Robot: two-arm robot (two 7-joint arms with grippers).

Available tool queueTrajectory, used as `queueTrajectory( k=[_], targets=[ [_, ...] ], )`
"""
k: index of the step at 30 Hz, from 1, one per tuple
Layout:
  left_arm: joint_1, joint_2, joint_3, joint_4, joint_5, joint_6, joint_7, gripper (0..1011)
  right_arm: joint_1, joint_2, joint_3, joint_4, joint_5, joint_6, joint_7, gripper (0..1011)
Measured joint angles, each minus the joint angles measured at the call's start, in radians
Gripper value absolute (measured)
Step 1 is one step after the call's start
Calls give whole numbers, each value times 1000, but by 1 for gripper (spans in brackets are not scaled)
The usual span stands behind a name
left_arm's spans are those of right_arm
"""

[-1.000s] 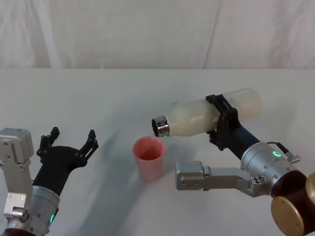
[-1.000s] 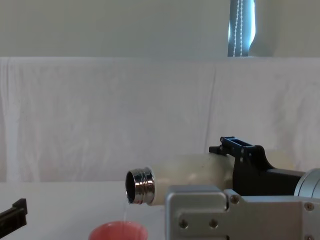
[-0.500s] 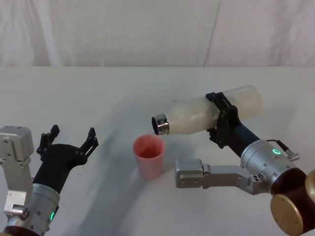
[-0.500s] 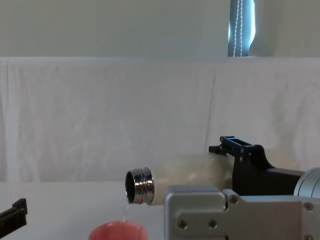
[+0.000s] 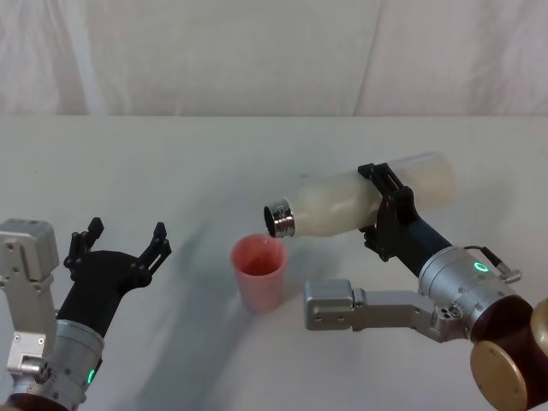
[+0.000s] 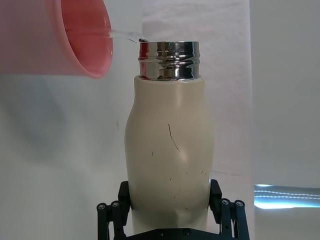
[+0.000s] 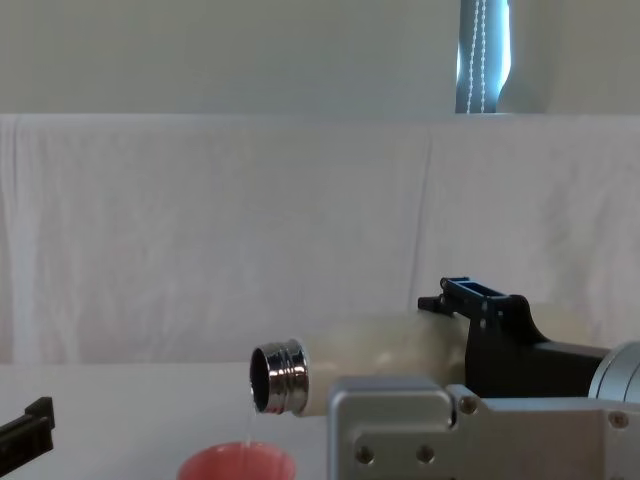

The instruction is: Grasp the thermos with one hand and pour water into the cup lid.

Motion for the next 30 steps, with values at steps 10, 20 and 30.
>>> queueTrajectory(
  k=[10, 20, 30],
  targets=[
    [0, 0, 0, 0, 0, 0, 0, 1001, -28, -16, 20, -4, 71, -39, -40, 957],
    [0, 0, 0, 0, 0, 0, 0, 1001, -53, -39, 58, -5, 170, -89, -83, 957],
    [0, 0, 0, 0, 0, 0, 0, 1001, -72, -63, 103, -1, 275, -131, -107, 957]
  ],
)
